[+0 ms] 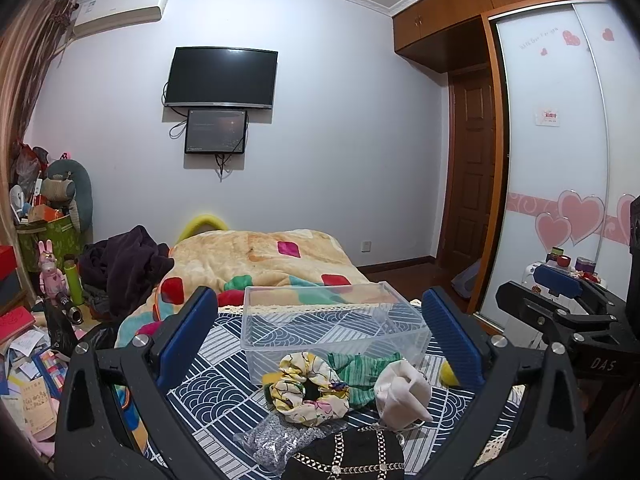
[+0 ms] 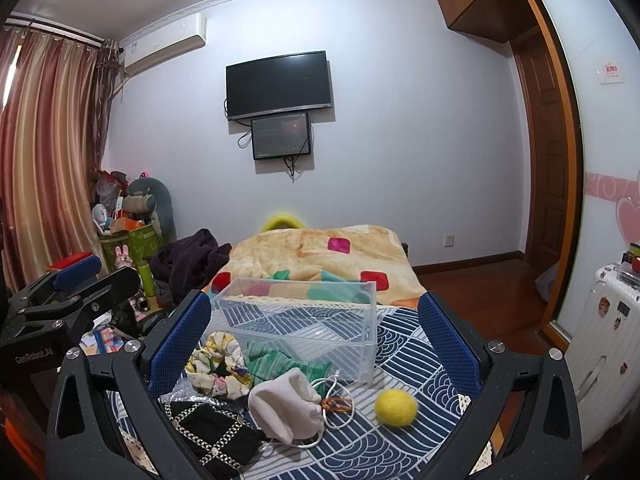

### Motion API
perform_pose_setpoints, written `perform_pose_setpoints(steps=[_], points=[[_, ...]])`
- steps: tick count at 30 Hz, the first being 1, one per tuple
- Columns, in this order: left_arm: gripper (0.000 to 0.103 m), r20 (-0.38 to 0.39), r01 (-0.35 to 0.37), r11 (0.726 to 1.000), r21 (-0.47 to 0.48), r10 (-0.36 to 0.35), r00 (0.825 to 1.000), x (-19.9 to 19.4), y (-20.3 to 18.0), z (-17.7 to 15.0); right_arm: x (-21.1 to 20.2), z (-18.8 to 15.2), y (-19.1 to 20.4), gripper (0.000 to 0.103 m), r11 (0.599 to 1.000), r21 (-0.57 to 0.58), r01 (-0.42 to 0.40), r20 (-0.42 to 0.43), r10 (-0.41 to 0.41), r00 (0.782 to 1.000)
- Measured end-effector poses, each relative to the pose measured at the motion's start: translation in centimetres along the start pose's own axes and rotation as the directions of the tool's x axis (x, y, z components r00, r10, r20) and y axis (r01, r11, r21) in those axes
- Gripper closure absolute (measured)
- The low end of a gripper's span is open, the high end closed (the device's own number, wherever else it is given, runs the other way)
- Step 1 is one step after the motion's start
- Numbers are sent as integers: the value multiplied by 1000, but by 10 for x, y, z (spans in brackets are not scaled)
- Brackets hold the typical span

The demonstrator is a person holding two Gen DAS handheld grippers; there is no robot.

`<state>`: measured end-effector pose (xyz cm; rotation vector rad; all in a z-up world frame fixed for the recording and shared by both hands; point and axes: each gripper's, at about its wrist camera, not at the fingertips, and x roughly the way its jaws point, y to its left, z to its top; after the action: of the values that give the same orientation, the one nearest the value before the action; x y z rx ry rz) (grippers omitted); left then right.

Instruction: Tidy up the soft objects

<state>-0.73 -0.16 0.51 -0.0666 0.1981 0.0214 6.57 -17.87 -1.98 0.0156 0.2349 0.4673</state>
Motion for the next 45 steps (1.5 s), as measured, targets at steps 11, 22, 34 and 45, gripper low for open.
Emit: perform_pose_setpoints(steps=[11,22,34,45], points=[[0,-2,-2,1000,-2,2,1000,1,1,0,-1,0,0,0,1000,1,-3,5,3,1000],[0,-6,0,1000,-1,0,1000,2,0,0,-2,-1,3,0,1000,-7,-14,12,14,1000],[0,-196,11,1000,-1,-12,981,37,7,-30,19,-16,-7,0,1000,12,-28,-101,29,995],[32,-383,-8,993,-115,-37,923,92,38,-69,58,-55,-15,8,990,93,-105,-310,129,942]])
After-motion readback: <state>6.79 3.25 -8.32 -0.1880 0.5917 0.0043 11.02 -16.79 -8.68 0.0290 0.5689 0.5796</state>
